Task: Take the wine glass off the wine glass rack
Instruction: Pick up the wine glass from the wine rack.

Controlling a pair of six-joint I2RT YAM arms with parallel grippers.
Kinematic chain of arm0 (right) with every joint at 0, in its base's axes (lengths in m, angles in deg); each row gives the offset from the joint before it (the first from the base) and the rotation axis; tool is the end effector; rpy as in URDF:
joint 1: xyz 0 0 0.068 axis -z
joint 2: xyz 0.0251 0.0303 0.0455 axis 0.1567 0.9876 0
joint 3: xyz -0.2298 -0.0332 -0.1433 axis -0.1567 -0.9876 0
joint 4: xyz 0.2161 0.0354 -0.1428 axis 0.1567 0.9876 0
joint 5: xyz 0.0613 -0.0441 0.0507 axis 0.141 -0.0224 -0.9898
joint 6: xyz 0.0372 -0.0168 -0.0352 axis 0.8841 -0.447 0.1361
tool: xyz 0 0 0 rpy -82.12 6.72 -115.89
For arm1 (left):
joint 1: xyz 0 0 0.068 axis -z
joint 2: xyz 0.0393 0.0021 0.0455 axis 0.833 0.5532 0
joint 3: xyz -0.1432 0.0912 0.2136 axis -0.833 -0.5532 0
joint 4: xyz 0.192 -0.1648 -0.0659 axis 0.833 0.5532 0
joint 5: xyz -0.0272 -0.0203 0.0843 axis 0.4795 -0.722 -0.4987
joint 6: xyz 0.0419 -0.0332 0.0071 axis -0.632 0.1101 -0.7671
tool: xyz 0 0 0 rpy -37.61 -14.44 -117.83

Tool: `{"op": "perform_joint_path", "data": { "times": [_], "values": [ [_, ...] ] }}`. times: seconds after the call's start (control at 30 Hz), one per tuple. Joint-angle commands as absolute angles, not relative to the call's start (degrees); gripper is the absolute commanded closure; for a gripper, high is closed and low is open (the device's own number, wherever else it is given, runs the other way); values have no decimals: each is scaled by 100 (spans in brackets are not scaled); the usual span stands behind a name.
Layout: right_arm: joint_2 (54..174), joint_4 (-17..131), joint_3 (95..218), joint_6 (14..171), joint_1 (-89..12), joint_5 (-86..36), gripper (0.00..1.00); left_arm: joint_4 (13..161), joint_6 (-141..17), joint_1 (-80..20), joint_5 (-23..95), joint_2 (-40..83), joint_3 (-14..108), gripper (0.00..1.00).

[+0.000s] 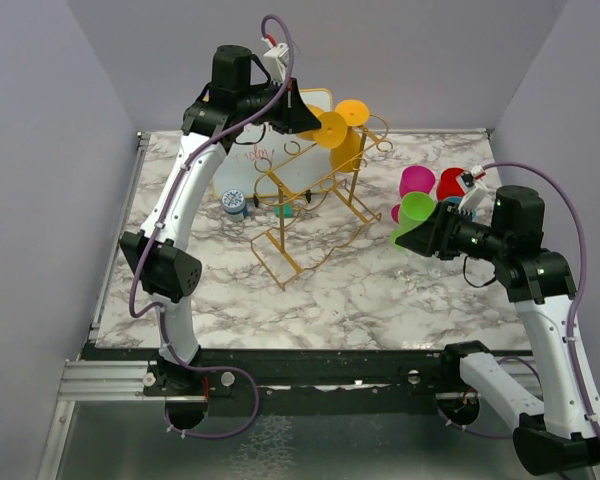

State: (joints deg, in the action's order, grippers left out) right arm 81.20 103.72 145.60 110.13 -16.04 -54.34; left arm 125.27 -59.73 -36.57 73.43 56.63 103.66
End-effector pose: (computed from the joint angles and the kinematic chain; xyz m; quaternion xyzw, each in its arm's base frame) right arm 0.1472 0.0395 0.3836 -0.0280 0.8404 0.3903 0.3749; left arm 0.3874 -0.1669 0.4630 0.2644 0.7342 -0.4588 0.4250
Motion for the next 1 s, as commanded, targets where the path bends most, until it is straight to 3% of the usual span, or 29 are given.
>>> {"op": "perform_joint_path", "data": {
  "times": [0.0, 0.43, 0.97],
  "values": [
    [8096, 10582, 14503, 10963, -1578, -5297, 50, 12426, -5930, -3722, 7388, 5735, 10523, 100],
    [8054, 10559, 14437, 11033, -1578, -5314, 50, 11661, -5096, -4016, 7110, 5688, 10599, 100],
    [7987, 10410, 14382, 10987, -1578, -5499, 50, 11193, -5130, -4656, 6399, 4771, 9489, 100]
  ]
}}
